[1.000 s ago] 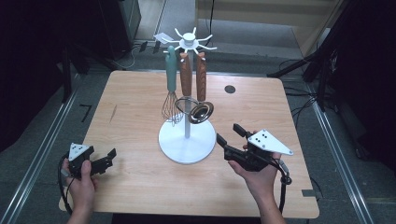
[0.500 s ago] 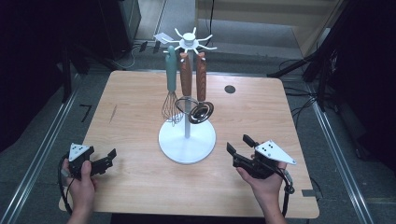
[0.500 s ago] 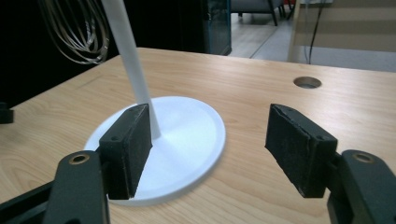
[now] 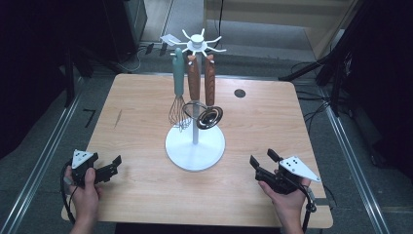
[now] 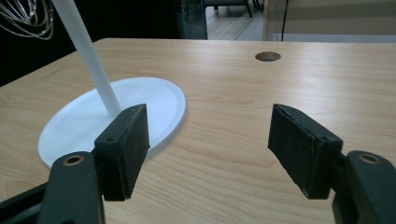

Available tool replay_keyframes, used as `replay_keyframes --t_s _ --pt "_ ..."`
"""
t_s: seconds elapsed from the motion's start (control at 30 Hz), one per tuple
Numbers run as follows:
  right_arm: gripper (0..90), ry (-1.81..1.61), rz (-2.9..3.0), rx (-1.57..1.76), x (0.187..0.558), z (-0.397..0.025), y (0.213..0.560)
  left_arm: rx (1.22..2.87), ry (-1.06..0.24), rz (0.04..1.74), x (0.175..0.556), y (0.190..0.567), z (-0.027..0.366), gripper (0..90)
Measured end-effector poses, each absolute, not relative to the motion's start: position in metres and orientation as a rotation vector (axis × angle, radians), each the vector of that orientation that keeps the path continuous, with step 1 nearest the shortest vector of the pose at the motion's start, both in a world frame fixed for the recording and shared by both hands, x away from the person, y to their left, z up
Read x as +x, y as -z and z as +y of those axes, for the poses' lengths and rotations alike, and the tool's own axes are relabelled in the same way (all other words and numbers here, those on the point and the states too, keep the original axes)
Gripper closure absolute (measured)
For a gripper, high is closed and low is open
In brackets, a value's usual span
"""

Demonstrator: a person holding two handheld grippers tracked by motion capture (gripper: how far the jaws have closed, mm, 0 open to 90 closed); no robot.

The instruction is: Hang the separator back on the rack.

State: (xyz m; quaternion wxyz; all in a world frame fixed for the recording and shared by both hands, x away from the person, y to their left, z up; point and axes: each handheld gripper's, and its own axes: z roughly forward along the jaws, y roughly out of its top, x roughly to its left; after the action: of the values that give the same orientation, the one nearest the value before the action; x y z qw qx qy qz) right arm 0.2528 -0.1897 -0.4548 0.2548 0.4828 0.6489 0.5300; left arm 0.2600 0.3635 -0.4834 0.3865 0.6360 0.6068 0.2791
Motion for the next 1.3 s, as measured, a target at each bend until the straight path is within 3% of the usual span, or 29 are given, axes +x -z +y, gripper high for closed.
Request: replay_keyframes --t_s 1.3 --pt "28.6 -1.241 1.646 1.503 0.245 -0.274 0.495 1.646 -0.71 1.511 0.259 0.483 0.362 9.7"
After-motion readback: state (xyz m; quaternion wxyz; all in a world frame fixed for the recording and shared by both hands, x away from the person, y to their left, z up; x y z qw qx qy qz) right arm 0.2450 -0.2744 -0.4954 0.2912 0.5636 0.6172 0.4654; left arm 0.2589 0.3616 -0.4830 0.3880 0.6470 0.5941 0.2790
